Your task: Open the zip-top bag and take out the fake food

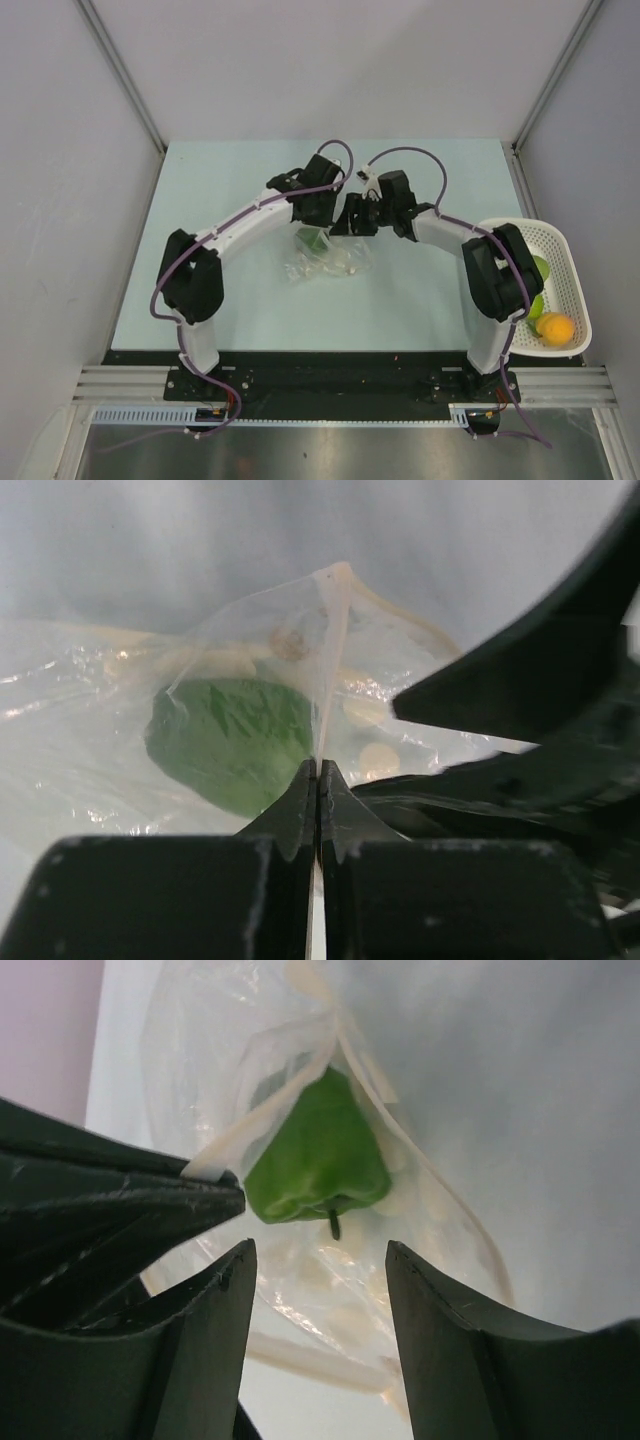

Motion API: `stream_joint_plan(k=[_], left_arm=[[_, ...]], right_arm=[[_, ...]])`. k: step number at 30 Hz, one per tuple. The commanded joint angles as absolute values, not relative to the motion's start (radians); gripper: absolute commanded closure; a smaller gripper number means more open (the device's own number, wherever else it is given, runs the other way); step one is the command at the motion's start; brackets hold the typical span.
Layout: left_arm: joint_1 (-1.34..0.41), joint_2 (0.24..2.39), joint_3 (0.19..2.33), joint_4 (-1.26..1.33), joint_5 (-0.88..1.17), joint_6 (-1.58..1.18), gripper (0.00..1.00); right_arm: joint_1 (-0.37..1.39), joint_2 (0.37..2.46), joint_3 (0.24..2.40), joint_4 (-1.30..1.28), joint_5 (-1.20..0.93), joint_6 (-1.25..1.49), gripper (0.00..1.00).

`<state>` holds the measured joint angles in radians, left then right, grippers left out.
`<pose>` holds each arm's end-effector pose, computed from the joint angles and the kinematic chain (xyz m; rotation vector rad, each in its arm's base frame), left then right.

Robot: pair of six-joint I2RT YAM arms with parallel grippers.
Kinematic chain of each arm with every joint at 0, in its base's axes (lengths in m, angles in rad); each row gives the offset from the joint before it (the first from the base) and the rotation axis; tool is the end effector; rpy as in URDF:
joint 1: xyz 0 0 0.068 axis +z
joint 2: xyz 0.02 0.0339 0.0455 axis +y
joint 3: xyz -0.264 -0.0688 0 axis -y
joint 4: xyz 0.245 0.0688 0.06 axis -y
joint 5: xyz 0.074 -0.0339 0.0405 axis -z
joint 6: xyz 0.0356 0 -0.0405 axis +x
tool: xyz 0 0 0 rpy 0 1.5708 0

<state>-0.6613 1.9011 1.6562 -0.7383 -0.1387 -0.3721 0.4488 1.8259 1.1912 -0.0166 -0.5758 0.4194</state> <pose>0.3332 -0.2531 0.2711 0.3150 2.5362 -0.2276 0.3539 0.1919 0.2090 -0.3718 2.2999 1.0994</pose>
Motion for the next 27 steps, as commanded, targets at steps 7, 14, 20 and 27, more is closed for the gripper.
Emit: stream_joint_plan(k=[7,14,20,27], left_arm=[[-0.658,1.724,1.497,-0.609,-0.009,-0.380,1.00],[-0.660,1.683,1.439,-0.560,0.080,-0.417,1.00],[-0.661,1.674,1.407,-0.529,0.137,-0.431,0.93],[-0.594,1.566,1.387,-0.534,0.092,-0.422,0.58]], right_arm=[[0.535,1.899,1.193,0.089,-0.615,0.545,0.32],[0.546,1.930,1.166,0.227,-0.592,0.586,0.17],[0.551,1.993,1.134,0.366,-0.610,0.682,0.15],[0.531,2.028,1.124,0.422,-0.643,0.725,0.14]])
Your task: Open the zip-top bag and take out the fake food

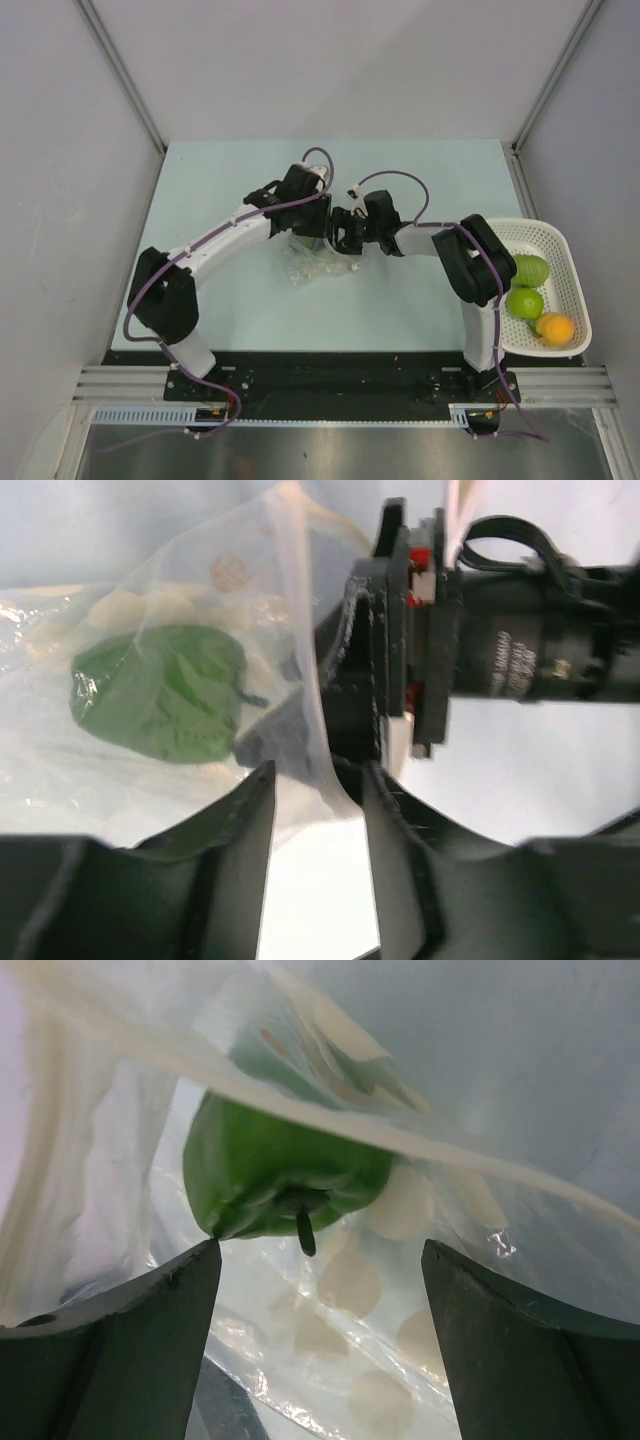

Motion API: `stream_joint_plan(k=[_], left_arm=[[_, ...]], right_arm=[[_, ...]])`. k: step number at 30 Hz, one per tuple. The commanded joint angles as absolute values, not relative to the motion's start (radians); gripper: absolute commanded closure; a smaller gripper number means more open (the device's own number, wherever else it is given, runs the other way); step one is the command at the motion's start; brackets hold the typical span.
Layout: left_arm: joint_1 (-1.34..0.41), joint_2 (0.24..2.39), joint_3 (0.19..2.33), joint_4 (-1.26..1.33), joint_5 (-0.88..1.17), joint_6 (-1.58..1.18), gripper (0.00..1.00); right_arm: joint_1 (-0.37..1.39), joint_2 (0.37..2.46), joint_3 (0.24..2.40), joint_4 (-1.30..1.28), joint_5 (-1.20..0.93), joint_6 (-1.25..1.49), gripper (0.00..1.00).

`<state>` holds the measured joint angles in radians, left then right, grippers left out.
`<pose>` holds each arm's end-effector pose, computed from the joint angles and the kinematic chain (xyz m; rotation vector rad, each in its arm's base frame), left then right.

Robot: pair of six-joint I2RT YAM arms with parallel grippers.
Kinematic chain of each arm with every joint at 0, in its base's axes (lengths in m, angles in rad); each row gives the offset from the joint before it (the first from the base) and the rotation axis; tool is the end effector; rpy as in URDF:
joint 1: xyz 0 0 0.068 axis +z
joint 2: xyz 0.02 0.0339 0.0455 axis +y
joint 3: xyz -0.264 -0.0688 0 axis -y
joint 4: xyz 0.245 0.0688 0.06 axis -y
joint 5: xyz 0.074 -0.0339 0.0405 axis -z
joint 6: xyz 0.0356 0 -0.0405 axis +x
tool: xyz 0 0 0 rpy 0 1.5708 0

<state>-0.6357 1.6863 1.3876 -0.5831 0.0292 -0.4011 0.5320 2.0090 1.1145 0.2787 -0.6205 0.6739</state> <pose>0.2986 -0.2217 0.2764 0.3074 2.4964 -0.4791 0.3482 0.2290 0.1396 -0.2228 2.3775 1.3133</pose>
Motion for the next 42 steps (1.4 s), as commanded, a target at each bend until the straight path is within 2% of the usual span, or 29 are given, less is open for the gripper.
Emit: stream_joint_plan(k=[1,3,8,16,28,33,37,38,40,41,42], left_arm=[[-0.572,1.553,1.372,-0.532,0.101,-0.422,0.64],[-0.508,1.531,1.355,-0.532,0.112,-0.419,0.76],[-0.419,1.612,1.341,-0.560,0.152,-0.371,0.87],[-0.405,1.825,1.391,-0.580,0.086,-0.288,0.90],[-0.423,1.881,1.324,-0.505,0.103,-0.255,0.92],[-0.443,1.873,1.293,-0.488,0.124,-0.261,0.93],[-0.442,1.850,1.264,-0.480,0.103,-0.258,0.92],[-0.440,1.847,1.259,-0.480,0.098,-0.252,0.92],[-0.437,1.835,1.244,-0.474,0.087,-0.250,0.93],[-0.436,1.830,1.238,-0.466,0.089,-0.250,0.93],[-0.436,1.829,1.227,-0.457,0.089,-0.252,0.93]], right_arm=[[0.531,2.031,1.124,0.426,-0.650,0.727,0.14],[0.532,2.028,1.124,0.437,-0.655,0.723,0.13],[0.532,2.028,1.123,0.452,-0.666,0.732,0.12],[0.535,2.048,1.123,0.489,-0.673,0.762,0.10],[0.551,2.114,1.123,0.601,-0.663,0.831,0.10],[0.561,2.137,1.126,0.632,-0.646,0.848,0.13],[0.557,2.105,1.129,0.559,-0.640,0.816,0.28],[0.552,2.088,1.129,0.525,-0.637,0.799,0.37],[0.538,2.028,1.129,0.401,-0.611,0.756,0.44],[0.534,2.004,1.129,0.362,-0.600,0.709,0.55],[0.523,1.956,1.131,0.295,-0.580,0.689,0.60]])
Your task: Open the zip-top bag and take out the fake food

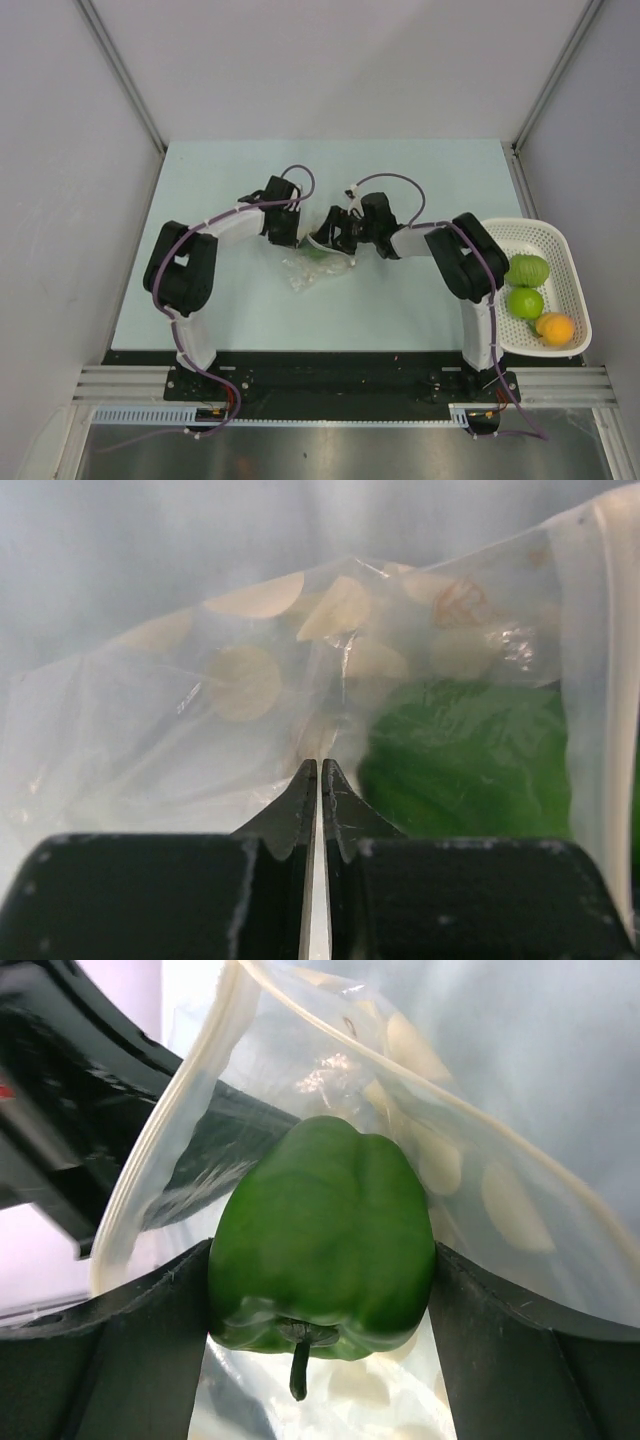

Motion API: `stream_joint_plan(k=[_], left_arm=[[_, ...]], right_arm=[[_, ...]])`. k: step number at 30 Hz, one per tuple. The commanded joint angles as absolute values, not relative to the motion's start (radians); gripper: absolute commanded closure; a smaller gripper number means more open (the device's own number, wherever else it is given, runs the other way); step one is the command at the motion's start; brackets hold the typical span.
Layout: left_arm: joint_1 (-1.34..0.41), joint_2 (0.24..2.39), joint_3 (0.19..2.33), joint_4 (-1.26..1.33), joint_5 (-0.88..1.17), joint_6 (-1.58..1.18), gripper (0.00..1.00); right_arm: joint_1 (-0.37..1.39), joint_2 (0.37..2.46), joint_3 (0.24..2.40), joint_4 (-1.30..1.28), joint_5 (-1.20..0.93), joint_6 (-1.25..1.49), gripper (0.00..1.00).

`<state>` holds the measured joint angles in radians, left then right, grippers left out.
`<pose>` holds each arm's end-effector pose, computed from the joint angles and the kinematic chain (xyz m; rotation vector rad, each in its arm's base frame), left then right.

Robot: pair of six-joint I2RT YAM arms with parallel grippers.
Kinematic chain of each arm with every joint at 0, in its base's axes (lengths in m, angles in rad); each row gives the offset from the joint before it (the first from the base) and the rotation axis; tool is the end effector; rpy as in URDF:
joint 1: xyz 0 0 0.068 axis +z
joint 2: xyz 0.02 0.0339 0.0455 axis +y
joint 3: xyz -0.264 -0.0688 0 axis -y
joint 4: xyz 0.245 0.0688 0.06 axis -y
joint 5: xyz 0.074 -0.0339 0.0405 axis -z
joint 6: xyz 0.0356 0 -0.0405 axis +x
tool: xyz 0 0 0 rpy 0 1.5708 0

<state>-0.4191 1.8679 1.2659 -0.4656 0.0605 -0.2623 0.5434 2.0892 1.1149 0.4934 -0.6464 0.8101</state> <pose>0.3517 -0.1591 0.1807 0.2299 2.6609 -0.3056 0.3560 0.2401 0.1265 -0.1537 2.2916 1.4422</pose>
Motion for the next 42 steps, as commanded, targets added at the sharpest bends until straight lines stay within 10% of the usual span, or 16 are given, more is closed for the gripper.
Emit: stream_joint_plan(k=[1,12,23,28,32,39,42], left_arm=[[-0.436,1.827,1.220,-0.454,0.089,-0.253,0.93],[-0.434,1.819,1.126,-0.397,0.057,-0.233,0.94],[-0.276,1.643,1.022,-0.437,-0.037,-0.216,0.94],[-0.235,1.519,1.064,-0.497,-0.104,-0.198,0.71],[-0.239,1.434,1.135,-0.525,-0.086,-0.218,0.53],[-0.380,1.286,1.178,-0.540,-0.035,-0.209,0.45],[-0.466,1.224,1.164,-0.517,-0.009,-0.228,0.36]], right_arm=[[0.519,1.933,1.134,0.260,-0.569,0.667,0.67],[0.488,1.660,1.282,-0.290,-0.275,0.443,0.75],[0.056,1.359,1.304,-0.822,-0.043,0.384,0.72],[-0.158,1.335,1.284,-0.917,-0.015,0.351,0.71],[-0.233,1.376,1.249,-0.897,-0.008,0.324,0.57],[-0.253,1.499,1.249,-0.894,0.069,0.281,0.04],[-0.247,1.477,1.249,-0.916,0.119,0.262,0.00]])
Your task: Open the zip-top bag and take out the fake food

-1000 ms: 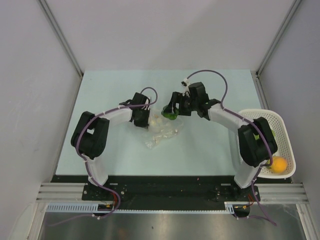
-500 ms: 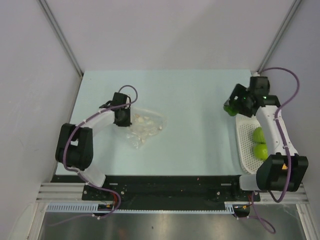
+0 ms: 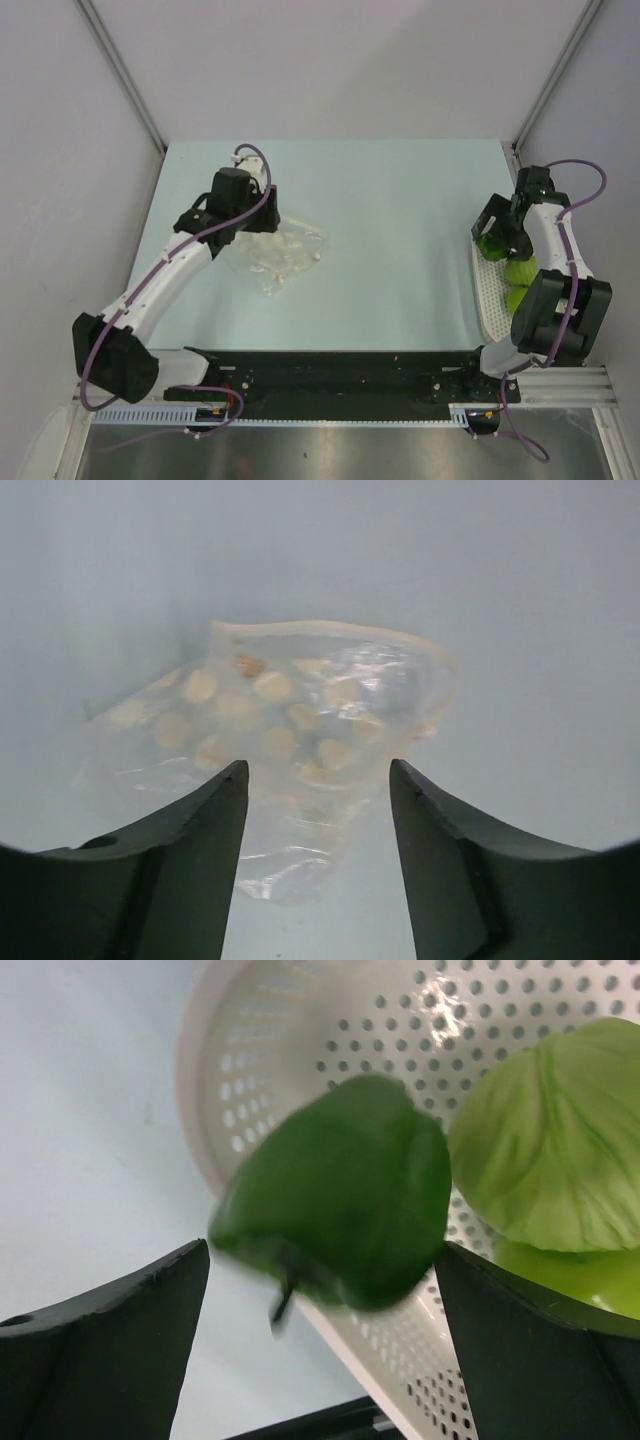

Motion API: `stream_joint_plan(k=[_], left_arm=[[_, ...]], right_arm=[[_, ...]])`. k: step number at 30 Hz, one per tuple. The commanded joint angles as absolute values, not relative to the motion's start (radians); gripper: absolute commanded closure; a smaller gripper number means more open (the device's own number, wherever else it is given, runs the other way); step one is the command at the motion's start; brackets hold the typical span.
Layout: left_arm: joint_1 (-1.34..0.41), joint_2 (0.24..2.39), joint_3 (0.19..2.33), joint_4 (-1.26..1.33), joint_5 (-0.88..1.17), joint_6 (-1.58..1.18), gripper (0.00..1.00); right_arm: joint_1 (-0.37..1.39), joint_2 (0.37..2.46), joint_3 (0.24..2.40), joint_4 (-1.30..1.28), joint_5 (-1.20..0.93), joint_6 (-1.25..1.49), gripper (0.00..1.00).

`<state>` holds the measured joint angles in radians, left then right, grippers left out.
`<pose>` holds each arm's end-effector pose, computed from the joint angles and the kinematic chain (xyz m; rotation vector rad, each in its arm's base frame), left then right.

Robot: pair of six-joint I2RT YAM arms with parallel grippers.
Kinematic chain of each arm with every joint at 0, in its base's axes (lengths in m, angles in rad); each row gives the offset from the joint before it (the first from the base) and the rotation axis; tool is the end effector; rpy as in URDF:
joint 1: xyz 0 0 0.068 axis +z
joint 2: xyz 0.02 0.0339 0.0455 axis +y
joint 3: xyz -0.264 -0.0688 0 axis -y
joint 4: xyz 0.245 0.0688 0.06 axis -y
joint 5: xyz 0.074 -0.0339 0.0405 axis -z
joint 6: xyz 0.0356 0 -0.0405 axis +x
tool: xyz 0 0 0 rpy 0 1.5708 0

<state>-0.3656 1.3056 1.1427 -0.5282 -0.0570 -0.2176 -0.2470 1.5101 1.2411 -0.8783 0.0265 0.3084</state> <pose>0.2685 -0.1006 0.3179 0.1376 2.2682 -0.2454 0.2918 -0.0745 0.2698 0.7524 2.6112 -0.0181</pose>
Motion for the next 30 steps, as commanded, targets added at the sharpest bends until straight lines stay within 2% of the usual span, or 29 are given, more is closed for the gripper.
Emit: stream_joint_plan(k=[1,2,4,5,10,14,16,17,21,26,30], left_arm=[[-0.488,1.200,1.152,-0.505,0.026,-0.235,0.33],[-0.533,1.190,1.151,-0.486,0.034,-0.247,0.22],[-0.575,1.178,1.149,-0.474,0.047,-0.264,0.10],[-0.604,1.171,1.149,-0.454,0.064,-0.284,0.00],[-0.679,1.155,1.192,-0.379,0.107,-0.311,0.00],[-0.724,1.059,1.161,-0.208,0.153,-0.359,0.00],[-0.729,0.956,1.111,-0.148,0.152,-0.411,0.00],[-0.730,0.922,1.094,-0.106,0.140,-0.429,0.00],[-0.730,0.740,1.045,-0.060,0.034,-0.443,0.00],[-0.730,0.594,1.046,-0.083,-0.072,-0.420,0.00],[-0.730,0.569,1.042,-0.109,-0.095,-0.437,0.00]], right_arm=[[-0.236,1.450,1.249,-0.914,0.126,0.261,0.00],[-0.224,1.431,1.252,-0.916,0.138,0.259,0.00],[-0.184,1.396,1.255,-0.931,0.190,0.264,0.00],[-0.169,1.385,1.264,-0.945,0.198,0.270,0.00],[-0.003,1.295,1.289,-0.974,0.210,0.314,0.00],[0.316,1.119,1.298,-0.865,0.010,0.373,0.00],[0.421,1.057,1.298,-0.787,0.009,0.449,0.00],[0.533,0.998,1.298,-0.766,0.035,0.477,0.00],[0.713,0.840,1.296,-0.700,0.187,0.563,0.00],[0.759,0.707,1.292,-0.704,0.326,0.638,0.00],[0.759,0.680,1.284,-0.678,0.321,0.574,0.00]])
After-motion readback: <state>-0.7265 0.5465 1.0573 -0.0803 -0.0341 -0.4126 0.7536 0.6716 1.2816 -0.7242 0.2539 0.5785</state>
